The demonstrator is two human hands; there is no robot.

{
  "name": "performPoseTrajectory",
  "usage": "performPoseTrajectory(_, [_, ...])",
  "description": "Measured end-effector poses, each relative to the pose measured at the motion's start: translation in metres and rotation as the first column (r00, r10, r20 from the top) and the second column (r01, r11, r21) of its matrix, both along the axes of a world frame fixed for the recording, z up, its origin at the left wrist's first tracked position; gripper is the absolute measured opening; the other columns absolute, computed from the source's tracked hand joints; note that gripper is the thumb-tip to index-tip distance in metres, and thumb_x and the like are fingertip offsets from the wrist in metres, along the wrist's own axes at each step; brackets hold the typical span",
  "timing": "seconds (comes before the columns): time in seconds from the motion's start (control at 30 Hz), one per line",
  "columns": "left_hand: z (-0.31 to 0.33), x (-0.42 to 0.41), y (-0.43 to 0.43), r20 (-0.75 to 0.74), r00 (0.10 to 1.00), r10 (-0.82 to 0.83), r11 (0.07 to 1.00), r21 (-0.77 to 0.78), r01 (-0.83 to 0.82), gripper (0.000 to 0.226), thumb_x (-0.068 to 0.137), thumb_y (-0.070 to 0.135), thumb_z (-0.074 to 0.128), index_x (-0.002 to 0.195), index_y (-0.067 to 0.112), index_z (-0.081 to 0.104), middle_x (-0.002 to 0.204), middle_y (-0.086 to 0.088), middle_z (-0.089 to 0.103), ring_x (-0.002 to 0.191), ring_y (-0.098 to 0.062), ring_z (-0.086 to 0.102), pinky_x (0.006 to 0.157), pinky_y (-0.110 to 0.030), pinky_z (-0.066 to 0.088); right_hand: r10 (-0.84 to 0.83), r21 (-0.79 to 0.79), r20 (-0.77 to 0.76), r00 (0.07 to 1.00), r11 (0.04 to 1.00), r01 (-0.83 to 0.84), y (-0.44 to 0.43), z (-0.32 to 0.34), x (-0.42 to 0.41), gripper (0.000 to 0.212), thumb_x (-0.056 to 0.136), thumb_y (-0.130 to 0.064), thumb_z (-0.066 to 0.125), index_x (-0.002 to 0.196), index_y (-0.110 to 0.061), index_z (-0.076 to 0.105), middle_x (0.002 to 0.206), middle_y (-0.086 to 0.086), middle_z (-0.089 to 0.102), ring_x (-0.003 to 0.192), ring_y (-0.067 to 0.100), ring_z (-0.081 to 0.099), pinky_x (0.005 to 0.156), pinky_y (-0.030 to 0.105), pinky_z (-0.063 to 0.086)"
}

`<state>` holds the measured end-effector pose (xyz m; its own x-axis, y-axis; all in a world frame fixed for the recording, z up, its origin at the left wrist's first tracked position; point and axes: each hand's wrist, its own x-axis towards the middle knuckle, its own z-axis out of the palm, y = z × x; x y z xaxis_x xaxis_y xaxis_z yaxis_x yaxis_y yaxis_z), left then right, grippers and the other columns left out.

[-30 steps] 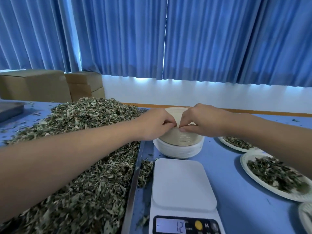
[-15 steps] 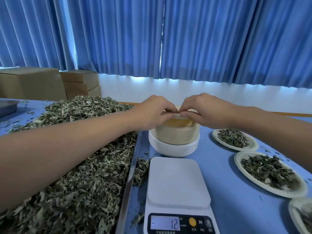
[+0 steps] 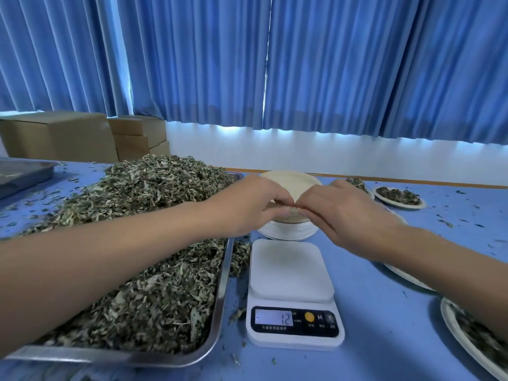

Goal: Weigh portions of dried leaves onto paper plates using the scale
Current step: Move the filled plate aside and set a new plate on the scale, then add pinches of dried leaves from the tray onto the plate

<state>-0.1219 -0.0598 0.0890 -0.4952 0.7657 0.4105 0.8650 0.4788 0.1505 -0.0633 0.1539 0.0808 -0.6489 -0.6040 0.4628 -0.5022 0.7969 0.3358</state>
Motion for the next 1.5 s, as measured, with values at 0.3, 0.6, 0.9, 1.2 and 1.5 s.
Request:
performPoseTrajectory(0.3, [-0.063, 0.052, -0.023, 0.006, 0.991, -0.131, 0.982, -0.14, 0.13, 0.022, 0.097, 0.027, 0.059, 0.116, 0.022, 0.069, 0.106, 0.006, 0.07, 0.098, -0.012, 0.06, 0.09, -0.036, 0.048, 0.117, -0.003, -0.04, 0.992, 0.993, -0.117, -0.009, -0.076, 0.059, 0.025, 0.099, -0.023, 0.054, 0.102, -0.013, 0.077, 0.102, 0.0, 0.074, 0.081, 0.021, 0.07, 0.075, 0.037, 0.056])
performPoseTrajectory(0.6, [-0.045, 0.018, -0.046, 0.115, 0.957, 0.267, 0.958, 0.072, -0.276, 0.029, 0.099, 0.036, 0.047, 0.122, 0.033, 0.064, 0.118, 0.011, 0.068, 0.103, -0.01, 0.064, 0.091, -0.038, 0.053, -0.095, -0.575, 0.046, 0.994, 0.811, 0.104, 0.007, -0.089, 0.047, 0.032, 0.104, -0.03, 0.043, 0.099, -0.015, 0.071, 0.1, -0.003, 0.07, 0.093, 0.022, 0.066, 0.08, 0.043, 0.049])
performPoseTrajectory(0.9, [-0.041, -0.019, -0.048, 0.116, 0.782, 0.612, 0.632, -0.667, -0.395, 0.066, 0.079, 0.033, 0.081, 0.137, 0.015, 0.054, 0.125, -0.007, 0.061, 0.092, -0.023, 0.064, 0.07, -0.028, 0.05, -0.24, -0.825, 0.434, 0.868, 0.282, 0.49, 0.048, -0.118, 0.001, 0.042, 0.106, -0.026, 0.047, 0.071, -0.015, 0.068, 0.069, 0.0, 0.073, 0.044, 0.008, 0.062, 0.049, 0.021, 0.046])
performPoseTrajectory(1.2, [-0.04, -0.023, -0.053, 0.145, 0.781, 0.608, 0.677, -0.608, -0.414, 0.053, 0.075, 0.026, 0.084, 0.123, 0.013, 0.065, 0.121, -0.011, 0.066, 0.099, -0.028, 0.061, 0.086, -0.035, 0.051, -0.184, -0.811, 0.47, 0.863, 0.295, 0.505, 0.054, -0.119, -0.002, 0.041, 0.103, -0.022, 0.051, 0.07, -0.012, 0.072, 0.068, -0.002, 0.074, 0.047, 0.013, 0.063, 0.061, 0.03, 0.049])
performPoseTrajectory(1.5, [-0.028, -0.019, -0.057, 0.126, 0.784, 0.608, 0.724, -0.494, -0.482, 0.043, 0.078, 0.02, 0.08, 0.119, 0.018, 0.068, 0.115, -0.005, 0.069, 0.1, -0.028, 0.065, 0.09, -0.042, 0.055, -0.163, -0.803, 0.471, 0.867, 0.328, 0.498, 0.055, -0.119, -0.001, 0.041, 0.103, -0.023, 0.052, 0.069, -0.014, 0.073, 0.065, -0.005, 0.073, 0.047, 0.009, 0.062, 0.06, 0.027, 0.047])
